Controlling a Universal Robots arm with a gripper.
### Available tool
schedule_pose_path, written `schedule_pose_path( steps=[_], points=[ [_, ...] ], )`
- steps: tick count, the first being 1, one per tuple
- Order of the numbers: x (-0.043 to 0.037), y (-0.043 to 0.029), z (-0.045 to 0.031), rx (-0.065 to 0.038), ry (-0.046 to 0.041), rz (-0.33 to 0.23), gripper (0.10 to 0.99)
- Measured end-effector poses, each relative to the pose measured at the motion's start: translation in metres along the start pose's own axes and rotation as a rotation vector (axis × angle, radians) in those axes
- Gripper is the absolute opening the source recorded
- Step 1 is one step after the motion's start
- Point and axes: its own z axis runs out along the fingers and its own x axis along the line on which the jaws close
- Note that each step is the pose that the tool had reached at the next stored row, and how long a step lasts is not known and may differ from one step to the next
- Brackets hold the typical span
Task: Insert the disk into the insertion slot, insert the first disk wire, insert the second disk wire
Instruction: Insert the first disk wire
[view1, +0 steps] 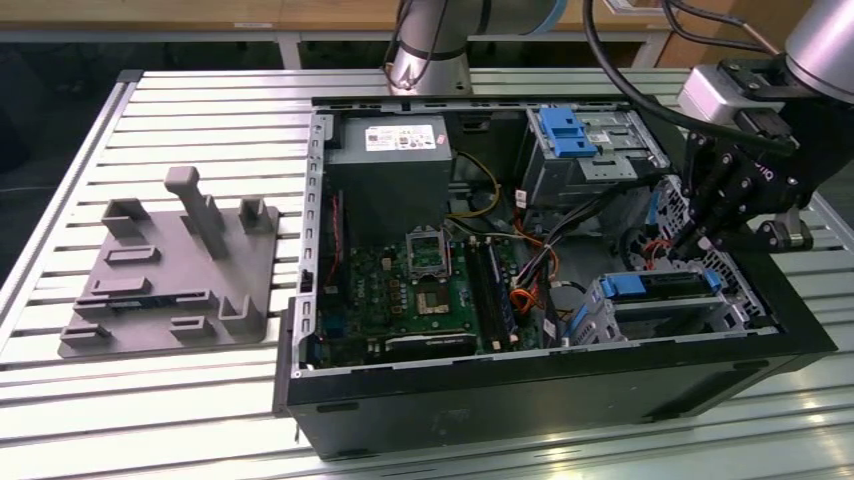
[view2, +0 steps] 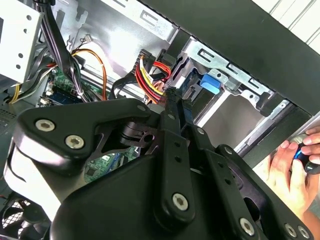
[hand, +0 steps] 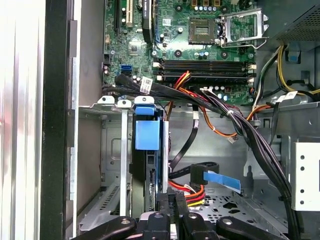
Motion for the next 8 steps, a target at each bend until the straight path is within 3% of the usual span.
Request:
schedule_pose_path(
  steps=[8],
  points=[
    [0.0048,-0.0013,0.001,0.0,0.0001,0.0,0.165]
  ],
)
